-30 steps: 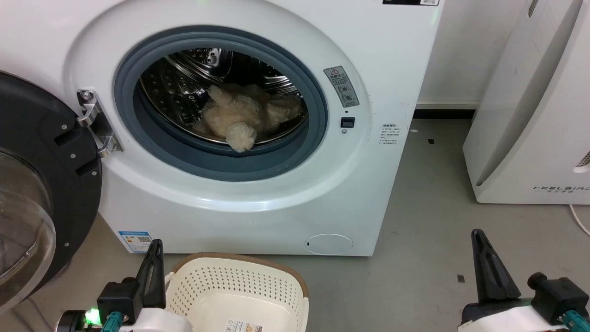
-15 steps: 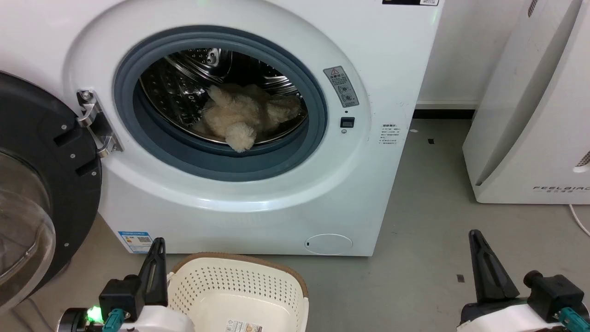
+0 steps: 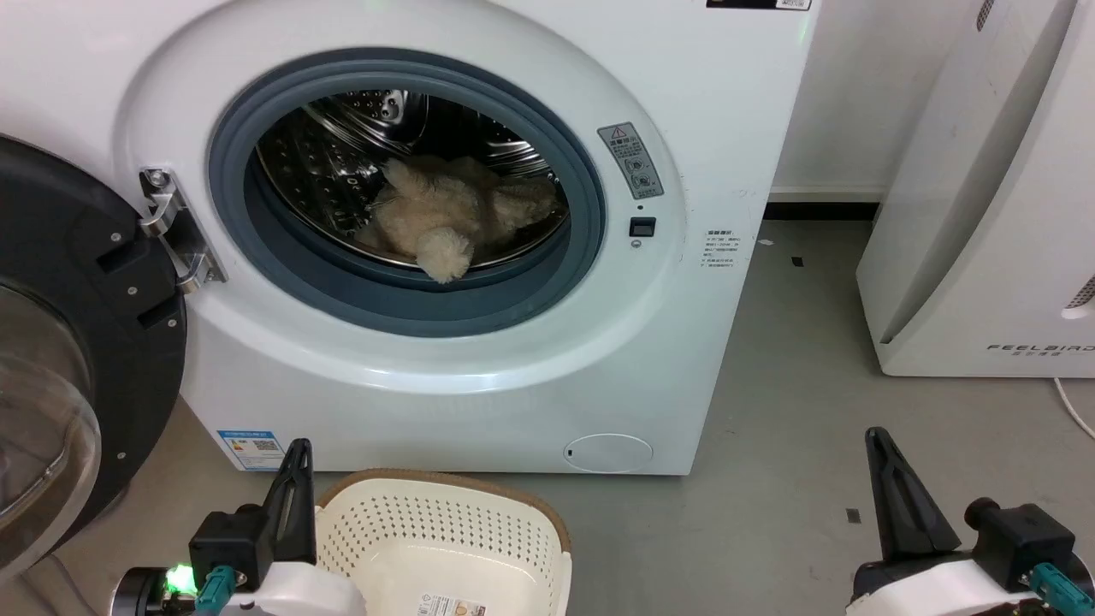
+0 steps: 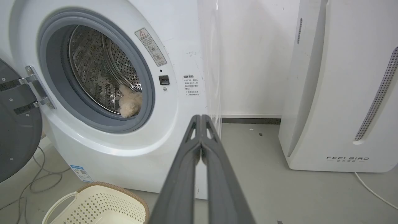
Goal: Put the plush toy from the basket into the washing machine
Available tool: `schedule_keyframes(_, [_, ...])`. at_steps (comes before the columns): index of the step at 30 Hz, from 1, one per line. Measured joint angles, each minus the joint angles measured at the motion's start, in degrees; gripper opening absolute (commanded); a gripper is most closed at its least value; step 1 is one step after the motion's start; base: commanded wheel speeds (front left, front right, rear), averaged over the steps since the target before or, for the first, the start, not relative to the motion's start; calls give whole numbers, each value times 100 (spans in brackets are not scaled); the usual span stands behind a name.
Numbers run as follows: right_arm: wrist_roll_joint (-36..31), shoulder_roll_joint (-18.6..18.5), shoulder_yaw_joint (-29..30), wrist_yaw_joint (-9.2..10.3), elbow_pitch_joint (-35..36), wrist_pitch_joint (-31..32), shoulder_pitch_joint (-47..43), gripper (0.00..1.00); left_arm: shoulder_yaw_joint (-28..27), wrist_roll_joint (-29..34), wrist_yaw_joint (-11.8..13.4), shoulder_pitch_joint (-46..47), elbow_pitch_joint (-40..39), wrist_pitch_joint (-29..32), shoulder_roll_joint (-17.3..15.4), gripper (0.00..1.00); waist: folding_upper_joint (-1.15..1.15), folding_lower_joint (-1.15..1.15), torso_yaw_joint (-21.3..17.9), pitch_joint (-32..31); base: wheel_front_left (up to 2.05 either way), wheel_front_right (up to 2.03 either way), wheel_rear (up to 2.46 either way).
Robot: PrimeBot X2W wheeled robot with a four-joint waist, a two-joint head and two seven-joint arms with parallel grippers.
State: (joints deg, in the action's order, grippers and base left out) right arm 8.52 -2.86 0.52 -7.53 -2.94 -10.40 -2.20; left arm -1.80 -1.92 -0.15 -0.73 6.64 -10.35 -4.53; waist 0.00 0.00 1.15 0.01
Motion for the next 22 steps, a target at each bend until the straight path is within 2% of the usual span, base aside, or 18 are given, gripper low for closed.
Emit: schedule_keyframes(22, [-182,0,-10,0,65,257,8,0,58,37,0,1,-151,235,26,0,0,0,-29,0,0,0,0])
